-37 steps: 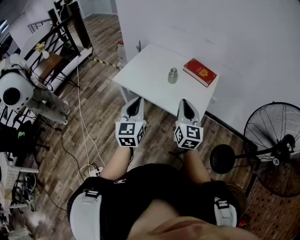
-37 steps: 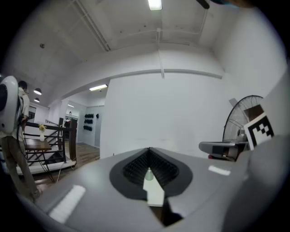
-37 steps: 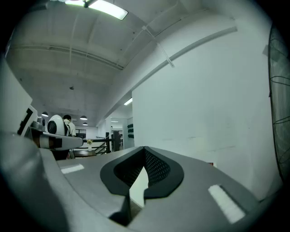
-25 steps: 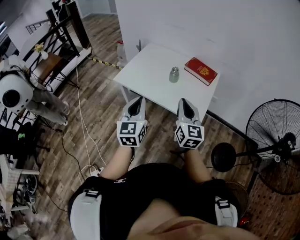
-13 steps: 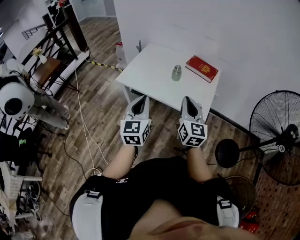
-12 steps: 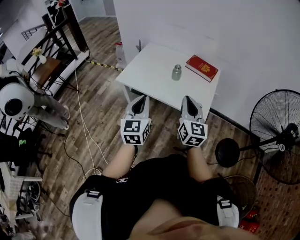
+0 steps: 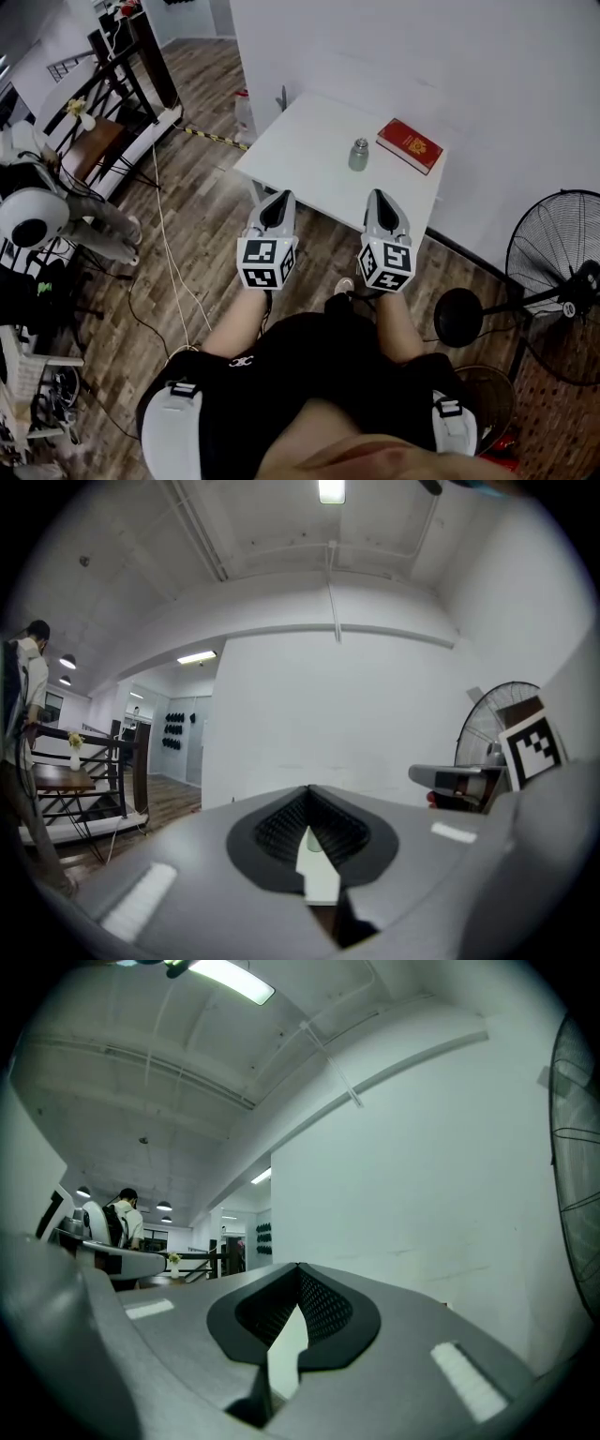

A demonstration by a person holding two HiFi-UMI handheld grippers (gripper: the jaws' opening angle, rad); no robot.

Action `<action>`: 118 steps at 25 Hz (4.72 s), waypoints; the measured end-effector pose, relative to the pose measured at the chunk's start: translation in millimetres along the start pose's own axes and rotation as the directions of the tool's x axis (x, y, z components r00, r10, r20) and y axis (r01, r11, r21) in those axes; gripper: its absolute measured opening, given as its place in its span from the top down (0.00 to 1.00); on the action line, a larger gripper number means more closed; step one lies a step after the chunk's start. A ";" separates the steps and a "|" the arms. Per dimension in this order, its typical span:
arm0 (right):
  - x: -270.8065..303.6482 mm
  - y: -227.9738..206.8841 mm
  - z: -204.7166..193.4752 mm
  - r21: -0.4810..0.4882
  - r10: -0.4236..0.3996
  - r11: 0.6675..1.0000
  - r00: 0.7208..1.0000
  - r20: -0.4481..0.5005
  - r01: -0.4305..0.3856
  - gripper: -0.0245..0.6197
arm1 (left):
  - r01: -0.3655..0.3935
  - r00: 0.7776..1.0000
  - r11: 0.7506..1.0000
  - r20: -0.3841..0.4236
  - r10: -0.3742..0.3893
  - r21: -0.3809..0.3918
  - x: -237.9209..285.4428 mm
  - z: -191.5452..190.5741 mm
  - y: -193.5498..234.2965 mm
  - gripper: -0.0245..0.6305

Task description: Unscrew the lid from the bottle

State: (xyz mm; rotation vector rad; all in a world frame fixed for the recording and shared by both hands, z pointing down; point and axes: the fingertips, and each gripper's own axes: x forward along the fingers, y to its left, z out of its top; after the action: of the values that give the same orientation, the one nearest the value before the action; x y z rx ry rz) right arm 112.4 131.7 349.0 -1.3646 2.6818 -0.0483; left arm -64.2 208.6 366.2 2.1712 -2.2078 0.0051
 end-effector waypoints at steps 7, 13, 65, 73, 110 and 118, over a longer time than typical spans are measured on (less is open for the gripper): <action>77.3 -43.4 -18.2 -0.011 0.003 1.000 1.000 -0.012 -0.003 0.96 | -0.017 0.999 1.000 -0.029 0.016 -0.010 77.5 -14.0 14.3 0.88; 151.7 -82.7 -22.6 0.001 0.024 1.000 0.999 -0.028 -0.024 0.96 | -0.015 1.000 1.000 -0.025 0.015 -0.004 161.4 -3.8 15.2 0.88; 326.3 -146.9 -182.9 0.087 0.017 0.996 0.921 -0.389 0.019 0.54 | 0.779 0.578 0.622 -0.291 -0.763 -0.082 423.5 -163.2 -16.7 0.48; 320.8 -141.3 -240.5 0.065 -0.020 0.996 0.847 -0.532 0.065 0.54 | 0.860 0.422 0.494 -0.362 -0.831 -0.131 424.2 -226.2 -42.6 0.47; 311.4 -147.7 -298.5 -0.123 -0.024 0.198 0.121 -0.992 -0.972 0.61 | 0.909 0.333 0.404 -0.403 -0.852 -0.105 441.9 -274.2 -71.6 0.44; 339.0 -147.1 -244.1 -0.041 0.207 0.911 0.542 -0.815 -0.410 0.53 | 0.905 0.335 0.410 -0.400 -0.853 -0.115 444.0 -275.8 -71.6 0.44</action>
State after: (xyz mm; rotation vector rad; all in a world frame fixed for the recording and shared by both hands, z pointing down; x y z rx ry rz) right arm 0.9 -236.2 569.0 -1.0114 3.7785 -0.4355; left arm 8.4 -227.0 654.9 2.7968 -0.5784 0.5179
